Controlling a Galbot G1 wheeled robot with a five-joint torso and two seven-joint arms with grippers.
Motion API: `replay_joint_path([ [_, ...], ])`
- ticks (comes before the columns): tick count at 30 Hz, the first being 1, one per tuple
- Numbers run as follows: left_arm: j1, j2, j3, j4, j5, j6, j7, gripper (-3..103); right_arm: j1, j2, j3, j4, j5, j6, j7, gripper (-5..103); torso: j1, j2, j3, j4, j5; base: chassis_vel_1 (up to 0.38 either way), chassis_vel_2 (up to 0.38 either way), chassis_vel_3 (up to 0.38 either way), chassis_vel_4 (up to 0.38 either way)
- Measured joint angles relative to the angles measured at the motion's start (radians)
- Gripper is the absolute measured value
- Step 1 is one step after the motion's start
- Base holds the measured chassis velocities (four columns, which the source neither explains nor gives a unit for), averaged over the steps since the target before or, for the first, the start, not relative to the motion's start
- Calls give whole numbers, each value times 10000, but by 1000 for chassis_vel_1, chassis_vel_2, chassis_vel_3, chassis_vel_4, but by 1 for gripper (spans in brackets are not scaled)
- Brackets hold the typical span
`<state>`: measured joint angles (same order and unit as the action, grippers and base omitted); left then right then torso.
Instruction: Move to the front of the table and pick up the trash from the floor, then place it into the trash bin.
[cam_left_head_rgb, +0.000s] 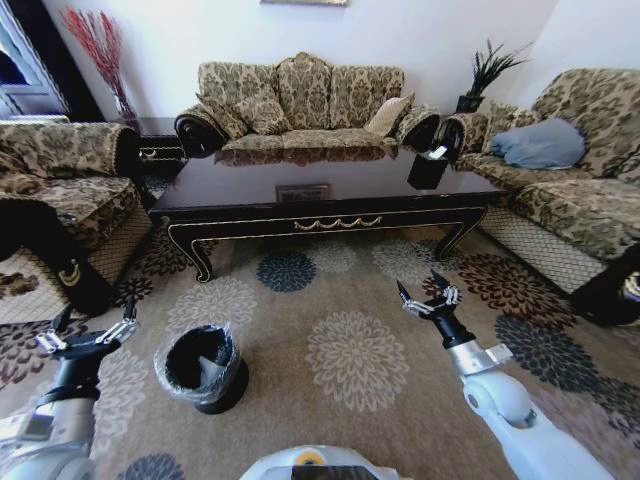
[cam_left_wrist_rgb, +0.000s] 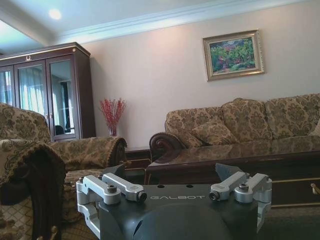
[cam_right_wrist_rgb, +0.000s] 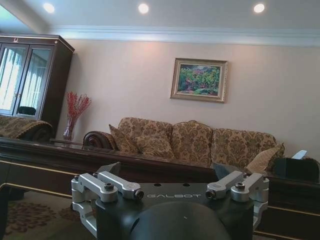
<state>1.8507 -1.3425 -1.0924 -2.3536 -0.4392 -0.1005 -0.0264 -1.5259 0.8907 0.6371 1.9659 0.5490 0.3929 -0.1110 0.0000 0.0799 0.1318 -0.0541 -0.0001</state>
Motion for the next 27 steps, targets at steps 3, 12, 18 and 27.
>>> replay_joint_path([
  [3,-9,3,97,1,44,15,-1,100,-49,18,7,-32,1,34,-81,100,1,0,1,1,0,179,-167,-166,160],
  [12,-15,108,113,120,59,54,-17,100,-141,106,-156,-317,-50,206,-497,100,-1,1,-3,-1,0,259,-261,-250,243],
  [18,-39,110,137,181,58,54,-20,100,-91,108,-270,-460,-89,234,-569,100,-1,1,-2,1,-3,201,-193,-196,189],
  [27,-72,106,154,239,48,55,-23,100,-45,78,-373,-589,-106,263,-616,100,0,0,-1,0,4,163,-158,-156,152],
])
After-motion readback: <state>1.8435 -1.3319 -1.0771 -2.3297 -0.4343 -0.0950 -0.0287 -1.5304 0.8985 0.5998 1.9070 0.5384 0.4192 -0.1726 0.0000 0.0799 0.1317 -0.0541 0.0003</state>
